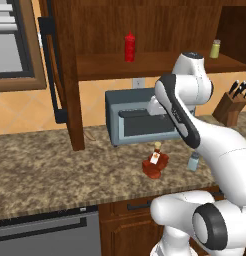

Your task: Put the shaker and condiment bottle from the counter next to their counterparts in the cabinet.

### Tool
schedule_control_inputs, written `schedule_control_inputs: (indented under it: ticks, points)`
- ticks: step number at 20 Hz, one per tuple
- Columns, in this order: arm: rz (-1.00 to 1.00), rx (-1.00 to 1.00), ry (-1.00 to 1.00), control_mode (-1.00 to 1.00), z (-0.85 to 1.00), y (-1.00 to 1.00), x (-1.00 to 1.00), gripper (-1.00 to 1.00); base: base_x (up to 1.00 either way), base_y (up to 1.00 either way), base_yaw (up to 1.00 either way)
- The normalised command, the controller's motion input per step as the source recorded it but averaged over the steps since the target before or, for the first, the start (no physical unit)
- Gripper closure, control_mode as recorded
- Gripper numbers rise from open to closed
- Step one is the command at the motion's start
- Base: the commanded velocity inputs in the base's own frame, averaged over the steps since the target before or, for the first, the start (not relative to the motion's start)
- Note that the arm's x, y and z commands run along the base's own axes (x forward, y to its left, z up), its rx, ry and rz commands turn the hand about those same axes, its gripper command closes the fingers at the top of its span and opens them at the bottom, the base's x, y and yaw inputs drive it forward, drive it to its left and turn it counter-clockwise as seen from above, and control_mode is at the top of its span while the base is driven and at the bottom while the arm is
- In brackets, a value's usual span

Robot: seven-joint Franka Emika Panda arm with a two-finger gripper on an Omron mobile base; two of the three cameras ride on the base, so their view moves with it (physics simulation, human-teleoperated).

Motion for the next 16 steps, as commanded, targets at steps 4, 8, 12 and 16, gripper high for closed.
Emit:
schedule_control_inputs:
  ticks: [4,8,12,16]
  points:
    - [0.00,-0.02,0.00,-1.00,-0.06,0.00,-0.15,-1.00,0.00,0.00,0.00]
    - [-0.22,0.00,-0.10,-1.00,0.00,0.03,-0.22,-1.00,0.00,0.00,0.00]
    - [-0.19,-0.05,-0.09,-1.00,-0.10,0.07,-0.23,-1.00,0.00,0.00,0.00]
    - [-0.03,-0.14,-0.07,-1.00,-0.30,0.24,-0.08,-1.00,0.00,0.00,0.00]
